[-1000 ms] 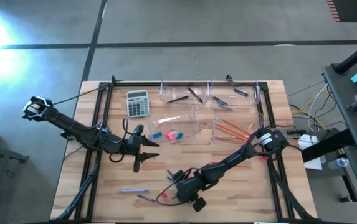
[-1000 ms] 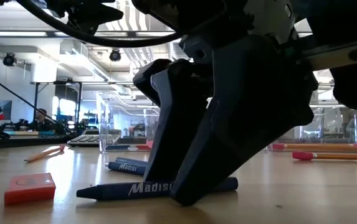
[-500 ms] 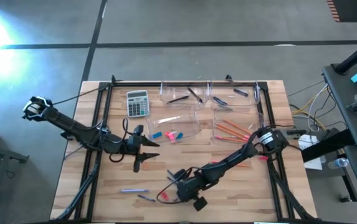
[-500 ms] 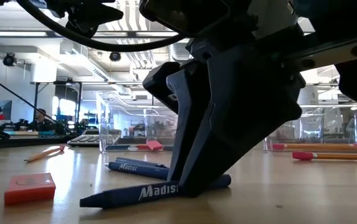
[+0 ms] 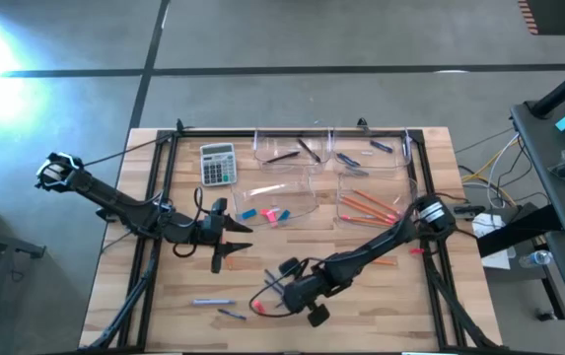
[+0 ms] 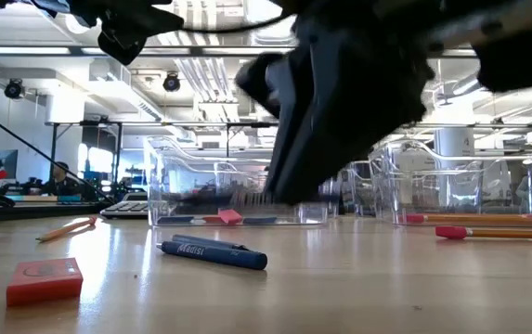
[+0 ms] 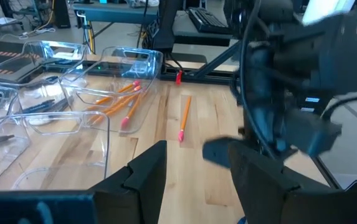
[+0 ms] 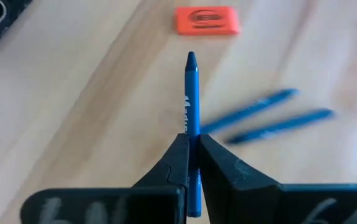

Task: Sort crayons/erasers/pens/pencils in bins
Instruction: Put the blue crayon into the top right transparent bin

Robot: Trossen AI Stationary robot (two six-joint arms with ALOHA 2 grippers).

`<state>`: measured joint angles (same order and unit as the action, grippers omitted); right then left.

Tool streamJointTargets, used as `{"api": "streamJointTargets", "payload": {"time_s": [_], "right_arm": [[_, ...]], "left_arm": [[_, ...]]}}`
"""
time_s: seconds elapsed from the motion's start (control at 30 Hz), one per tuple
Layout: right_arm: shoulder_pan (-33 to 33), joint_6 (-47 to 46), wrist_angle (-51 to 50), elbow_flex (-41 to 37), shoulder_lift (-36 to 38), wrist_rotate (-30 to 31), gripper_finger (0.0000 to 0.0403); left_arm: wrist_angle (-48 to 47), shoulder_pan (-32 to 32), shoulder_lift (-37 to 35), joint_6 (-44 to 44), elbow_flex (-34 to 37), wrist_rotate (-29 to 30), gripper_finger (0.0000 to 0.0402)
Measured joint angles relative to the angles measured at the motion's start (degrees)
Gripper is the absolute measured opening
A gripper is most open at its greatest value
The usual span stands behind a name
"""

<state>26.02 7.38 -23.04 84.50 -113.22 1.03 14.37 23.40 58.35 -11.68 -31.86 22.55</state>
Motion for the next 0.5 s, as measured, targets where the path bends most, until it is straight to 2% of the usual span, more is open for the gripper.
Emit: {"api": "streamJointTargets", "payload": {"time_s": [0.1,0.23,0.5], "right_arm": [[-0.1,0.3,-3.4,-0.7,2.6,2.6,0.0014],[-1.8,1.6,-4.1,-3.6,8.0,2.7,0.0014],[-10.7,0.9,0.1,-20.1,27.3,3.8,0.0013]], "left_arm": [[0.0,0.0,0.0,0.0,0.0,0.0,0.0158],[-0.1,0.0,0.0,0.0,0.0,0.0,0.0158],[-0.4,0.0,0.0,0.0,0.0,0.0,0.0158]]}}
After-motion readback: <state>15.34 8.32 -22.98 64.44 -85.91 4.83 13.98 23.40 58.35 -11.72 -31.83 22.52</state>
